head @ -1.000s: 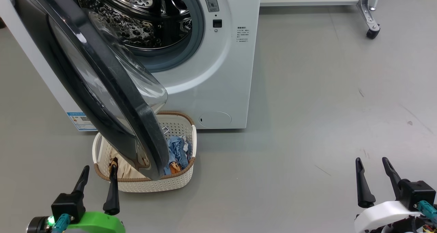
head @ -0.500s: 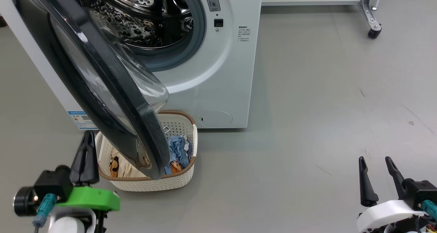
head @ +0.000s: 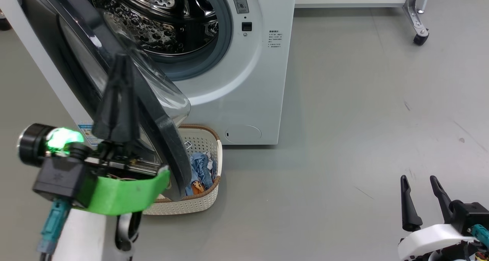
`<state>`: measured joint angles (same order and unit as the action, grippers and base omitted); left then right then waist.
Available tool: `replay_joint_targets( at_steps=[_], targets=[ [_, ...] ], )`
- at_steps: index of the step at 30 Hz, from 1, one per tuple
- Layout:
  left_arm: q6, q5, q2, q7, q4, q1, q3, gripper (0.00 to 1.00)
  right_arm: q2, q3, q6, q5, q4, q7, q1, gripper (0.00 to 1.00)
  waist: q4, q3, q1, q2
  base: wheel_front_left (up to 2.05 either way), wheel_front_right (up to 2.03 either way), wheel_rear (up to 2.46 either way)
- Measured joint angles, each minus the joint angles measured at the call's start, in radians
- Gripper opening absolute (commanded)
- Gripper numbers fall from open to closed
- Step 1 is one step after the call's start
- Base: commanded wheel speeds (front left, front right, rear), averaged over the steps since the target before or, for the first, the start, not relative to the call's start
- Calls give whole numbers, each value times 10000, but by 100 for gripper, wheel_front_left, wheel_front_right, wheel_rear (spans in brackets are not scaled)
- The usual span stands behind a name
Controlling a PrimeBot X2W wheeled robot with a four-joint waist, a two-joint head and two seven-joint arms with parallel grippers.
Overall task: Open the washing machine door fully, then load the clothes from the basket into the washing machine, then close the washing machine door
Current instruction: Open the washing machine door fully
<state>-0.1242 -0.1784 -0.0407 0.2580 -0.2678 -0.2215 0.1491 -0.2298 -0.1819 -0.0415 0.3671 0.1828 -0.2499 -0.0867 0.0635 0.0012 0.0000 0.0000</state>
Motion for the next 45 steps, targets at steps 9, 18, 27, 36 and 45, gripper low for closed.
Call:
replay_joint_targets(
  at_steps=[9, 18, 27, 36, 45],
  targets=[
    [0, -880, -17, 2, -433, -108, 3087, 0, 61, 27, 105, -96, 71, 0, 3, 100, -67, -10, 0, 0, 0, 0, 0],
    [0, -1277, -54, 2, -270, 14, 4121, 0, 98, 58, 142, -150, 109, 0, 4, 100, -200, 60, 0, 0, 0, 0, 0],
    [0, -1513, -67, -105, 817, 560, 4794, 0, 84, 115, 232, -215, 144, 0, 31, 100, -327, 312, 0, 0, 0, 0, 0],
    [0, -1931, -77, -244, 2366, 911, 4548, 0, 104, 224, 301, -263, 142, 0, 163, 100, -430, 696, 0, 0, 0, 0, 0],
    [161, -2155, -82, -270, 3643, 767, 3735, 0, 117, 378, 320, -263, 142, 0, 210, 100, -427, 967, 0, 0, 0, 0, 0]
  ],
)
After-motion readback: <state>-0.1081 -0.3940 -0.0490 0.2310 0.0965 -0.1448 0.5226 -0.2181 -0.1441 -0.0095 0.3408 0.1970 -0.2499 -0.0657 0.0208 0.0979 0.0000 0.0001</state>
